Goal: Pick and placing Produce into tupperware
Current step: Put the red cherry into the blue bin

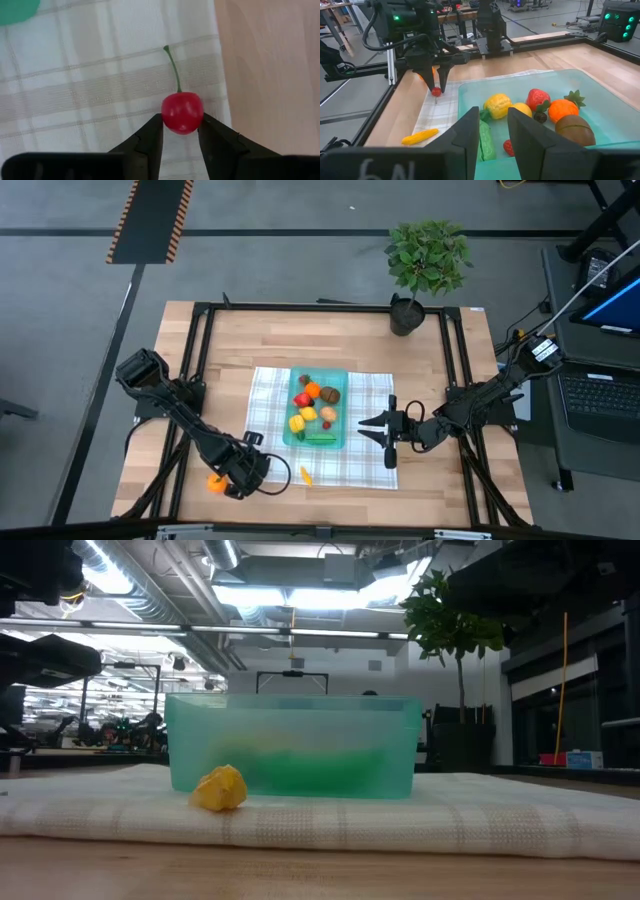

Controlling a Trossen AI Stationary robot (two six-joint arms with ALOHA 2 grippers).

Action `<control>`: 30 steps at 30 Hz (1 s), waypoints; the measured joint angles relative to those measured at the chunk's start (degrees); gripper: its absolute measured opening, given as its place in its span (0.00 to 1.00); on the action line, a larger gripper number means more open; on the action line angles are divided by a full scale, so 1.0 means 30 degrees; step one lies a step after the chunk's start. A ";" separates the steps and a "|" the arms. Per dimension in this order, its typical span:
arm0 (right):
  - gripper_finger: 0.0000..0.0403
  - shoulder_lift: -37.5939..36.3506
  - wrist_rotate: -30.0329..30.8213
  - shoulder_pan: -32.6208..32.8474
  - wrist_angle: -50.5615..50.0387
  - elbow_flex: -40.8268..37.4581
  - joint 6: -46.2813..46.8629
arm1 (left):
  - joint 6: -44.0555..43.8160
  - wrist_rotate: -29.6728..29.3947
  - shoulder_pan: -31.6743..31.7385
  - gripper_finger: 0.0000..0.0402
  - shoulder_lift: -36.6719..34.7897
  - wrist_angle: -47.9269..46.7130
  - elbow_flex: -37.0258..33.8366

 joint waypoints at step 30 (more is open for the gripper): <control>0.26 0.0000 0.0000 0.0007 0.0000 0.0000 0.0007 | 0.0022 0.0139 0.0604 0.35 -0.0001 0.0266 0.0000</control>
